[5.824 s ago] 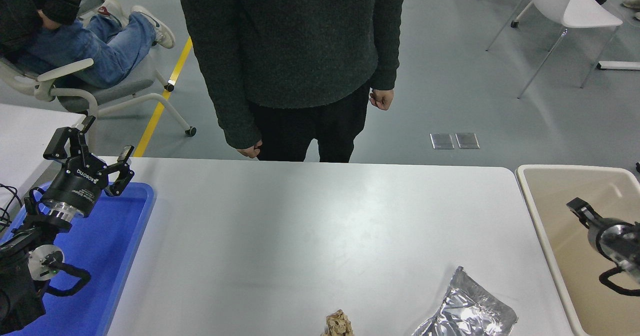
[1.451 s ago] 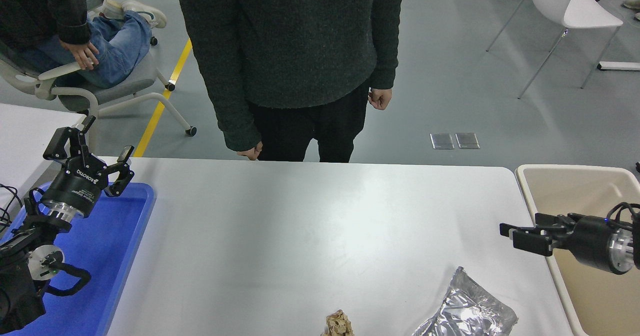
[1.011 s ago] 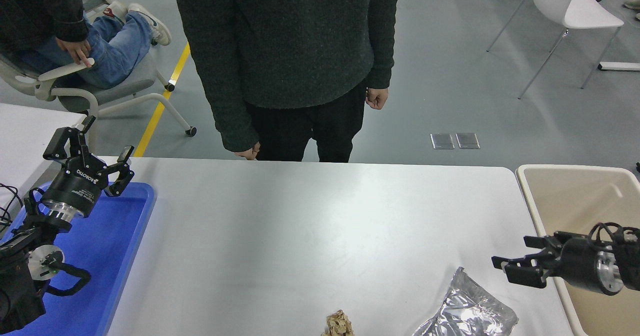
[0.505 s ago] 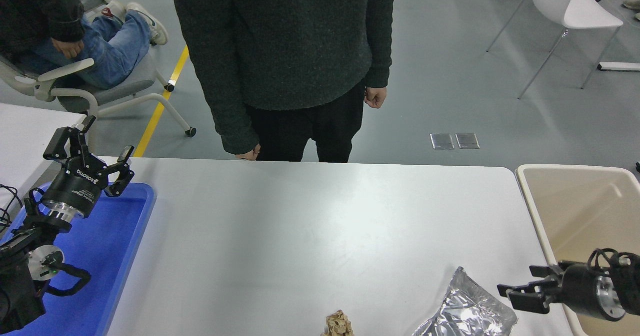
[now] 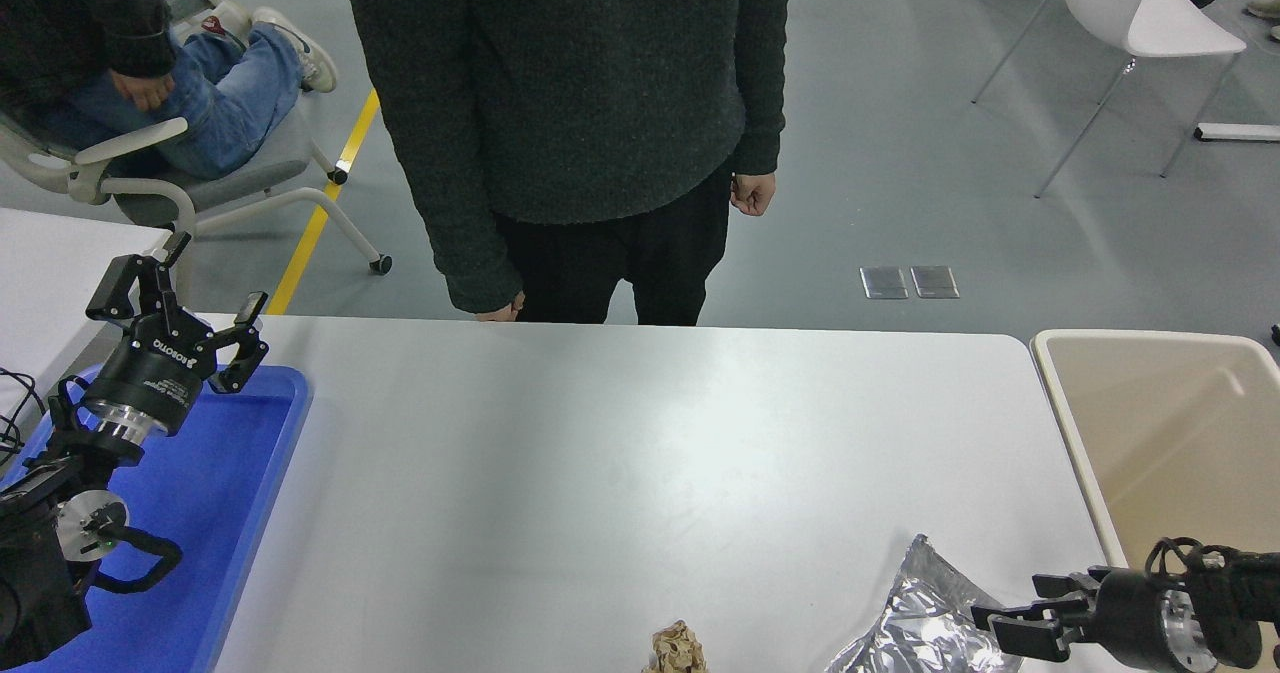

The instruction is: Clean the table surface

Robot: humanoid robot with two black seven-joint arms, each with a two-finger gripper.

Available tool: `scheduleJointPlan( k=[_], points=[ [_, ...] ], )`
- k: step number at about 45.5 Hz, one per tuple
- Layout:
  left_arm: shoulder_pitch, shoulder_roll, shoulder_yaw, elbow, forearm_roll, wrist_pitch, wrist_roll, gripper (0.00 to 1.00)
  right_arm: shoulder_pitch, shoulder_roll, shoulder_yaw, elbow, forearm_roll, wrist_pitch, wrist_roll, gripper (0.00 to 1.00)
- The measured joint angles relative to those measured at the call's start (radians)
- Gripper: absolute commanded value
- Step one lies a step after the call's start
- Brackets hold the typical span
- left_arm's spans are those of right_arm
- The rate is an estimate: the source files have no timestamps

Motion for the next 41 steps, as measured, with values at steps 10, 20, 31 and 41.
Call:
scheduleJointPlan(
  k=[10, 20, 31, 41],
  points=[
    [0.0, 0.0, 0.0, 0.0, 0.0, 0.0, 0.0, 1.0, -0.009, 0.049, -0.002, -0.062, 0.023, -0.006, 0.0, 0.85],
    [0.0, 0.0, 0.0, 0.0, 0.0, 0.0, 0.0, 1.0, -0.014, 0.073, -0.004, -0.087, 0.038, -0.008, 0.0, 0.81],
    [0.0, 0.0, 0.0, 0.0, 0.0, 0.0, 0.0, 1.0, -0.016, 0.082, -0.006, -0.101, 0.043, -0.008, 0.0, 0.71],
    [0.0, 0.0, 0.0, 0.0, 0.0, 0.0, 0.0, 1.0, -0.016, 0.085, -0.007, -0.108, 0.046, -0.006, 0.0, 0.51]
  ],
)
